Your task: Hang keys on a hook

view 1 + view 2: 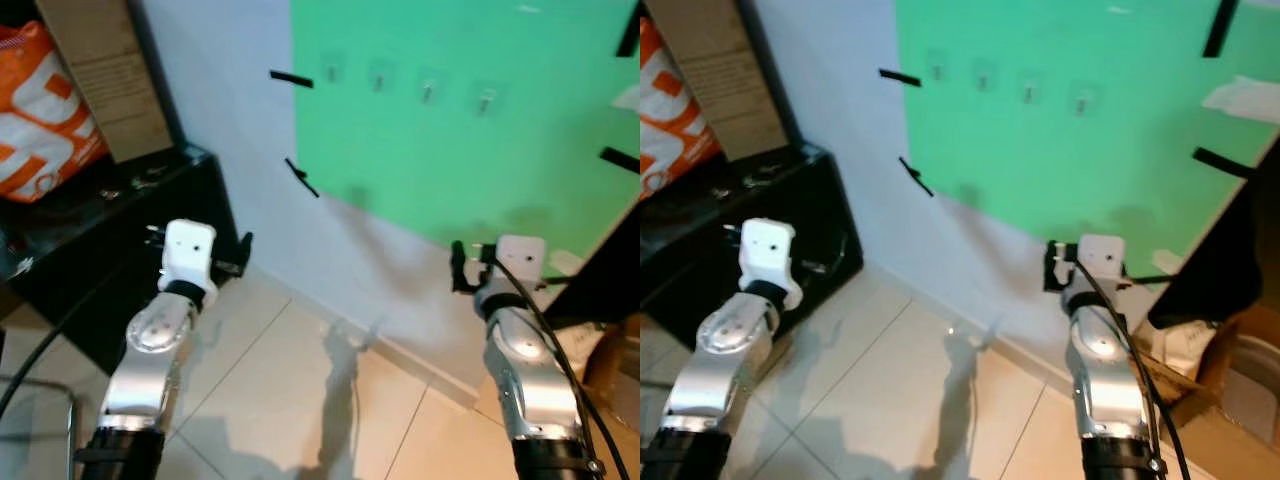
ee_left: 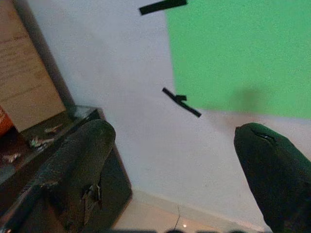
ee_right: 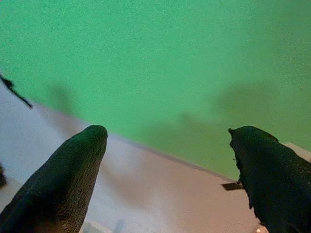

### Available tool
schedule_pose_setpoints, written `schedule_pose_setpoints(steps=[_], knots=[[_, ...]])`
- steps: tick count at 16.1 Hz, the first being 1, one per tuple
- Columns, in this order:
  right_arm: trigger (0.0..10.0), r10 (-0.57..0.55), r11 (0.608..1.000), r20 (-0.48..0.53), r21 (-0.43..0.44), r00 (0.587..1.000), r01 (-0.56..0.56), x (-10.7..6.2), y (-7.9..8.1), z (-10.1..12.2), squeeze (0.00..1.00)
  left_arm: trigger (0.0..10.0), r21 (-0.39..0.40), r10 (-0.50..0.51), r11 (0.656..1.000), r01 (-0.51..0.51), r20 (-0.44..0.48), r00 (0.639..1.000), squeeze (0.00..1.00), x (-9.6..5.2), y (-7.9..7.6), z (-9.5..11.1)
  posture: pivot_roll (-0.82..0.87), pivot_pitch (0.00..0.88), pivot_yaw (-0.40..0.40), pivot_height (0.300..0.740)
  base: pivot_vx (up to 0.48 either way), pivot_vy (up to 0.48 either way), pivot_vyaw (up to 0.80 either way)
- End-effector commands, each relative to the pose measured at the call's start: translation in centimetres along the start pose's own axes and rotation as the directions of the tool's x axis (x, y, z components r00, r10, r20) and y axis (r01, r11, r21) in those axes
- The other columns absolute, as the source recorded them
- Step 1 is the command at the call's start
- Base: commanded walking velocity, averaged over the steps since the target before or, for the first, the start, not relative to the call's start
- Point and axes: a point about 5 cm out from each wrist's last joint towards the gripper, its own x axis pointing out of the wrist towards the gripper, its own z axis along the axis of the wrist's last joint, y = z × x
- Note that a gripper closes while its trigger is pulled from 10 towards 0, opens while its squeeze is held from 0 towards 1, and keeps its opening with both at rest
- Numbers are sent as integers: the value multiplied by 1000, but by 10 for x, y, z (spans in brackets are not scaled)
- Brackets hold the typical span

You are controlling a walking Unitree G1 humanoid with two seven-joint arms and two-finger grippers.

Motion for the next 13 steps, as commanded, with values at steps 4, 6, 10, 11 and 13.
schedule_pose_setpoints(steps=[4,6,10,11,13], knots=[[10000,-24,1000,-7,1,1000,24,1,-3,-1,1000,10000,0,-23,1000,23,5,1000,1000,2,-1,3,-88,0,47,740,354,0,0],[10000,-26,1000,-7,3,1000,26,1,-3,-1,1000,10000,3,-27,1000,27,6,1000,1000,2,-1,3,-88,0,49,740,371,0,0],[10000,-34,999,-10,3,999,34,2,-3,-2,1000,10000,4,-34,999,34,5,999,1000,3,-1,4,-90,0,52,740,373,0,0],[10000,-35,999,-10,3,999,35,2,-4,-2,1000,10000,5,-35,999,35,5,999,1000,3,-1,4,-90,0,52,740,382,0,0],[10000,-38,999,-9,2,999,38,2,-4,-2,1000,10000,8,-39,999,39,4,999,1000,3,-1,4,-92,0,53,740,368,0,0]])
